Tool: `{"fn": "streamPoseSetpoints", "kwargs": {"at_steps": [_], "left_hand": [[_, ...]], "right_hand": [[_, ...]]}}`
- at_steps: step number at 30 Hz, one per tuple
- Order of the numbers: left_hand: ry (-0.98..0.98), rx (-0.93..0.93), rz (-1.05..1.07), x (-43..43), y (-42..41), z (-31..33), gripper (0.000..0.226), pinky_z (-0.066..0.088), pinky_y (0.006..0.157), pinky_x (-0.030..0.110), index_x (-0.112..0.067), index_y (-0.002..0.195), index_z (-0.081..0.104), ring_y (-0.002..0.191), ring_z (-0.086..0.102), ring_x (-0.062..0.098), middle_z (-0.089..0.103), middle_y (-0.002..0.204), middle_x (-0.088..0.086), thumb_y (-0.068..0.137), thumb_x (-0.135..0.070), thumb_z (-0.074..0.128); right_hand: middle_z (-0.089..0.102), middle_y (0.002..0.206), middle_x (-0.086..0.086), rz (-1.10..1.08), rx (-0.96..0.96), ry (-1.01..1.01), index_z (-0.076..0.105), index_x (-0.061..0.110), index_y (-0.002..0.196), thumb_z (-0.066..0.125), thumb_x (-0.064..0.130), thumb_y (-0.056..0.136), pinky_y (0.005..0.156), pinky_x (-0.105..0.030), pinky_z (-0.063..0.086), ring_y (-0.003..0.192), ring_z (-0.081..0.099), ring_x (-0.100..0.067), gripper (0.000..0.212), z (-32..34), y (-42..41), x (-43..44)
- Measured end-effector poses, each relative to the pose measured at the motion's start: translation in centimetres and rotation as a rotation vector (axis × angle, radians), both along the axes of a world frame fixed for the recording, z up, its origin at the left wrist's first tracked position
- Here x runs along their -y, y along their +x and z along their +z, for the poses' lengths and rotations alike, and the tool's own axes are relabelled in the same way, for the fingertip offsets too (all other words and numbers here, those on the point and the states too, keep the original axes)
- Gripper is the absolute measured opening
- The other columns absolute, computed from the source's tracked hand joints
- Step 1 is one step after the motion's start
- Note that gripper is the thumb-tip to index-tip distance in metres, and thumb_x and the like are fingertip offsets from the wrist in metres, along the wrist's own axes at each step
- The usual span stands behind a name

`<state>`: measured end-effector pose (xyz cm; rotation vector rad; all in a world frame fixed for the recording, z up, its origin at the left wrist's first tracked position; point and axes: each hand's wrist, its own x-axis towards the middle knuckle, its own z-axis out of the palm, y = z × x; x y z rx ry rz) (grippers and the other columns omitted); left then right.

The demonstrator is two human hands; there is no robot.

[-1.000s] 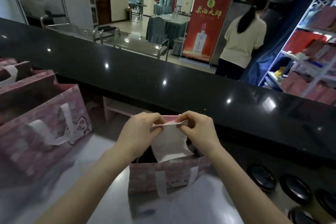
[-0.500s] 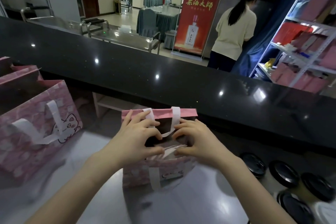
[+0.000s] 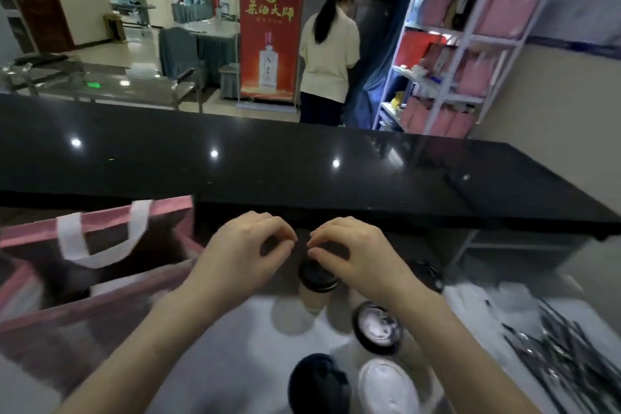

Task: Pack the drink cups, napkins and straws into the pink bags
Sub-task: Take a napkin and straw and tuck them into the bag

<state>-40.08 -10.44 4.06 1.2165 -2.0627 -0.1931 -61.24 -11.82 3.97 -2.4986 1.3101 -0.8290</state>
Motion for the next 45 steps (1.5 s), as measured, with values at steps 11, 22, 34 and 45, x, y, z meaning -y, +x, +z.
{"fn": "streamPoseSetpoints", "kwargs": {"at_steps": [11,22,34,45], "left_hand": [[0.178,0.13,-0.547,2.9,-32.3,-4.4,0.009,0.049,0.078,0.026,-0.03,0.092,0.069,0.085,0.058,0.001,0.065,0.085,-0.019,0.088,-0.03,0.062],[0.324,0.411,-0.788,2.7,-51.8,-14.1,0.024,0.047,0.087,0.034,-0.019,0.107,0.068,0.101,0.06,0.02,0.064,0.107,0.001,0.085,-0.024,0.062],[0.383,0.59,-0.775,3.8,-57.0,-19.9,0.037,0.045,0.087,0.032,-0.019,0.119,0.059,0.111,0.051,0.021,0.057,0.118,0.0,0.083,-0.026,0.059],[0.361,0.603,-0.817,3.9,-56.8,-20.3,0.036,0.042,0.093,0.032,-0.019,0.121,0.06,0.113,0.05,0.021,0.056,0.12,0.002,0.086,-0.027,0.059]], "right_hand": [[0.071,0.091,0.01,-0.709,0.082,0.213,0.074,0.025,0.092,0.063,0.025,0.087,0.081,-0.028,0.049,0.087,0.061,-0.006,0.011,-5.1,-29.4,-8.0],[0.065,0.112,0.001,-1.255,0.121,0.519,0.064,0.023,0.114,0.068,0.042,0.083,0.088,-0.035,0.05,0.107,0.057,-0.02,0.037,-14.6,-44.1,-11.9],[0.051,0.128,-0.007,-1.424,-0.055,0.649,0.052,0.014,0.127,0.063,0.052,0.084,0.099,-0.037,0.039,0.123,0.042,-0.025,0.058,-20.0,-47.5,-8.0],[0.067,0.106,-0.004,-1.459,0.057,0.636,0.072,0.018,0.103,0.055,0.011,0.088,0.08,-0.033,0.05,0.104,0.058,-0.024,0.023,-19.7,-49.2,-10.0]]}}
